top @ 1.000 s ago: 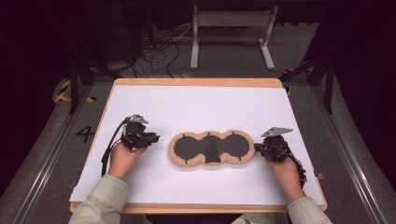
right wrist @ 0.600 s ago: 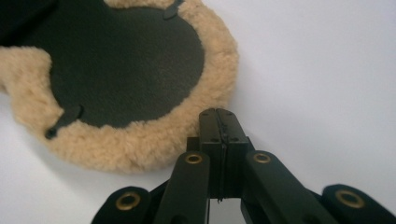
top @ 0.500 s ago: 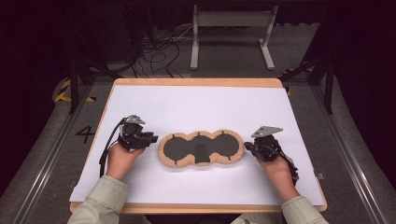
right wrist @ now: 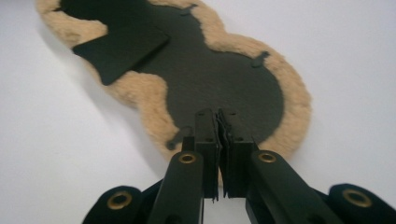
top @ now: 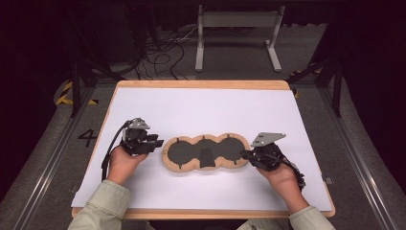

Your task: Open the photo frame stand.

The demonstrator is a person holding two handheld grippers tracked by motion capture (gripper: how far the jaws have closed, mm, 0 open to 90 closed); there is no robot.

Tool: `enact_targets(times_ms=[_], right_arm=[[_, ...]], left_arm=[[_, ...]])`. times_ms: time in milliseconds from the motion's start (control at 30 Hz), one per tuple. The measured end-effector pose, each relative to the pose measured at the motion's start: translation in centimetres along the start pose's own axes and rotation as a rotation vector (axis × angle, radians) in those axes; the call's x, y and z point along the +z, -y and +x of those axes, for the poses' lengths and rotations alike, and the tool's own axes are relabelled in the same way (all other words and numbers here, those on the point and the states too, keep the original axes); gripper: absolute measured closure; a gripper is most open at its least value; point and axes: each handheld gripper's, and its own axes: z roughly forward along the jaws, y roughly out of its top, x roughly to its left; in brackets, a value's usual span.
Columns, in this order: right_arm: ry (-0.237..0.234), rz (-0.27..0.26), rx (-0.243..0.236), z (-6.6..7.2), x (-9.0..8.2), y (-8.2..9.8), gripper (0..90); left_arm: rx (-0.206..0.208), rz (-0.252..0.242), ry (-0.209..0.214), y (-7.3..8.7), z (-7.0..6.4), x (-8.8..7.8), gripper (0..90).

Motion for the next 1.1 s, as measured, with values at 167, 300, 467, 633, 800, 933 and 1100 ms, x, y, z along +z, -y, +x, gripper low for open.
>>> enact_targets(times_ms=[167, 300, 467, 633, 800, 933, 1100], right_arm=[[-0.048, -0.008, -0.031, 1.2, 0.1, -0.8, 86.5], [-0.067, 0.001, -0.059, 2.2, 0.5, -1.3, 86.3], [-0.104, 0.011, -0.079, 3.3, 1.2, -1.7, 86.4], [-0.129, 0.036, -0.095, 4.1, 2.3, -1.6, 86.4], [-0.149, 0.072, -0.111, 4.7, 3.5, -1.4, 87.1], [-0.16, 0.082, -0.111, 4.8, 4.2, -1.2, 87.2], [-0.161, 0.098, -0.104, 5.1, 5.1, -1.0, 90.0]], left_arm=[[-0.01, 0.001, 0.0, 0.0, 0.2, -0.1, 62.4], [-0.01, -0.004, 0.004, 0.0, 0.2, 0.0, 62.1], [-0.012, 0.001, 0.007, 0.0, 0.2, 0.1, 61.6], [-0.01, -0.001, 0.006, 0.0, 0.2, 0.1, 60.9], [0.006, 0.001, 0.015, 0.0, 0.2, 0.2, 60.0], [0.008, 0.001, 0.013, 0.1, 0.2, 0.1, 59.5], [0.002, 0.001, 0.006, 0.2, 0.1, 0.0, 56.8]])
